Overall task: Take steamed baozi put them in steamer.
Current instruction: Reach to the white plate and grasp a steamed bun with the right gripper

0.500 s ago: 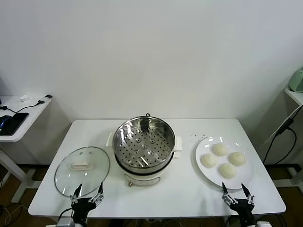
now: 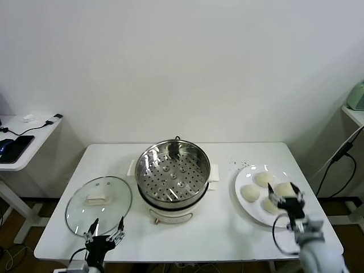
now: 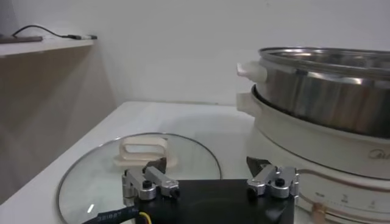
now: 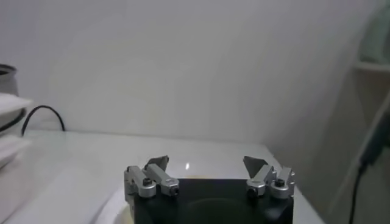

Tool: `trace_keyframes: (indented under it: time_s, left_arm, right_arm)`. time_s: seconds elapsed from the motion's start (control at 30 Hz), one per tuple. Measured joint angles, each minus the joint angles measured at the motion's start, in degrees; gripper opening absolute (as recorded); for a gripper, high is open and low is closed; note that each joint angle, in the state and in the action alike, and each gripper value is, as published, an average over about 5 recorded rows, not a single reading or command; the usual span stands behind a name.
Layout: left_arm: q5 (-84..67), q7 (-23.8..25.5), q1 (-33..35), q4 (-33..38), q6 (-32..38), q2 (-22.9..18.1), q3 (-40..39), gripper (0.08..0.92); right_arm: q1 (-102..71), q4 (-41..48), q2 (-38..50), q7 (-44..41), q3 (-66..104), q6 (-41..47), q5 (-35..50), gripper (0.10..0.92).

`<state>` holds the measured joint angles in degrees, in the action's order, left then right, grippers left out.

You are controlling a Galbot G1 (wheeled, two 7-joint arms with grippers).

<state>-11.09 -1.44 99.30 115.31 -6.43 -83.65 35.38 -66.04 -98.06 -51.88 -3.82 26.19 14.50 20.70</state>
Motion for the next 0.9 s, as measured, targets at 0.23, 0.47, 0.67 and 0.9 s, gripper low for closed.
trace_keyframes:
  time_s: [0.23,0.47,0.67,0.9]
  left_arm:
    - [0.0,0.0,0.0,-0.3,0.5,0.0,-0.5,0.823]
    - [0.1,0.0,0.8,-0.7,1.4,0.2,-0.4,0.823]
    - [0.6,0.0,1.2,-1.4,2.0,0.2,-0.8,0.823]
    - [1.1,0.0,0.8,-2.1,2.1,-0.1,-0.8,0.823]
  right_arm:
    - [22.0,9.7,12.7,-18.9,-19.4,-1.6,-5.5,0.823]
    - [48.5,20.8,19.2,-41.9,-45.5,-10.8,-9.2,0.823]
    - [69.7,28.9,18.6,-55.4,-68.1,-15.3,-10.6,0.823]
    - [82.0,37.7,14.3,-61.4,-85.8,-16.5,-11.3,0.823]
